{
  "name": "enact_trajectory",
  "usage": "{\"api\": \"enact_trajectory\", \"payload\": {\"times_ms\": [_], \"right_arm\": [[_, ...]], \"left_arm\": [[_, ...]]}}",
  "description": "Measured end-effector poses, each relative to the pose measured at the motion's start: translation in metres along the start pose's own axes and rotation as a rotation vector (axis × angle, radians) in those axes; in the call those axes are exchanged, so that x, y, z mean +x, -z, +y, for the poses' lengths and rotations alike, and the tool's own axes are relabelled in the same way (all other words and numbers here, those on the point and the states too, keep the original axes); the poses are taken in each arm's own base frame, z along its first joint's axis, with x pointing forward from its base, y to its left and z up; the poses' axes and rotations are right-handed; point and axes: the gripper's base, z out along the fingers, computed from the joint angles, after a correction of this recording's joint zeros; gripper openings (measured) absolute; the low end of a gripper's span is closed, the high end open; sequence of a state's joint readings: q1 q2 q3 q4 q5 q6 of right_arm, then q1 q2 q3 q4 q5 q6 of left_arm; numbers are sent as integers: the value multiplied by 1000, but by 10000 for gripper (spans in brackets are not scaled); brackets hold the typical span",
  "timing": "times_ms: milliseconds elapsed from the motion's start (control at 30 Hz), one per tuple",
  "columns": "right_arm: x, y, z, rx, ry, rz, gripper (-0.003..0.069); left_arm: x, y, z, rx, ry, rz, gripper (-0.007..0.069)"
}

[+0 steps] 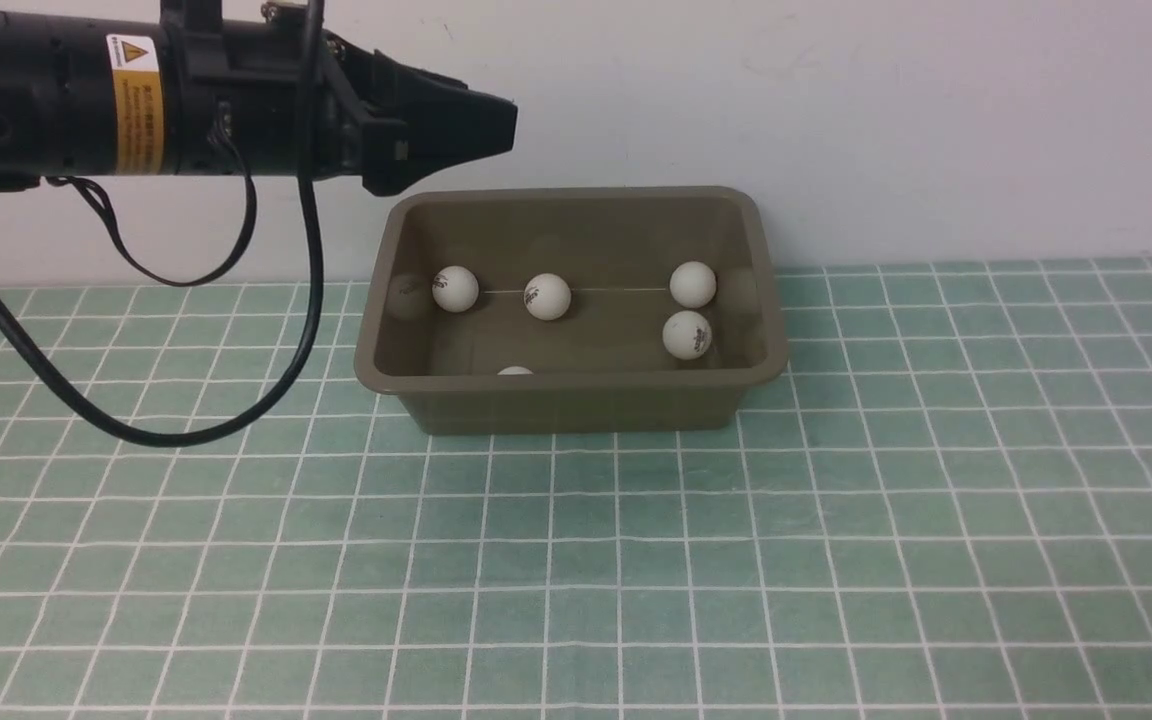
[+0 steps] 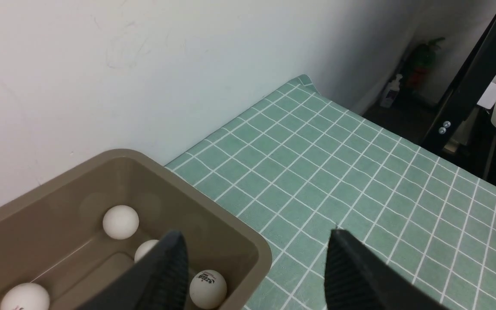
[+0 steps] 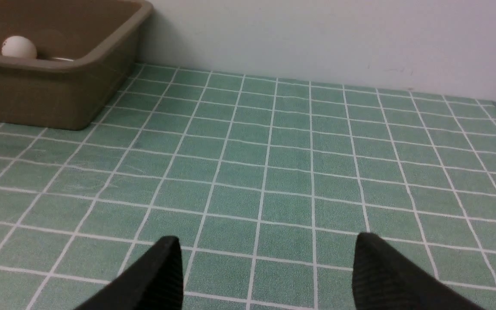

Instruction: Put the table tennis balls in the box on the green coffee tablecloth.

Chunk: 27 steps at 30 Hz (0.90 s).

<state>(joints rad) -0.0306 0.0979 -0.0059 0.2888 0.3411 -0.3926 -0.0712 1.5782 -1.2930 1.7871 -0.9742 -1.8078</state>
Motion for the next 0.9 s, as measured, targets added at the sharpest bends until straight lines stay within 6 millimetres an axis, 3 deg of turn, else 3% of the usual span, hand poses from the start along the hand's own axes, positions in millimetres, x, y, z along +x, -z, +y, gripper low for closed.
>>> {"api": "enact_trajectory", "payload": {"times_ms": [900], "right_arm": [[9,5,3,-9,4,-34,482]], "left_arm": [[1,0,-4,41,0,10,395]]}}
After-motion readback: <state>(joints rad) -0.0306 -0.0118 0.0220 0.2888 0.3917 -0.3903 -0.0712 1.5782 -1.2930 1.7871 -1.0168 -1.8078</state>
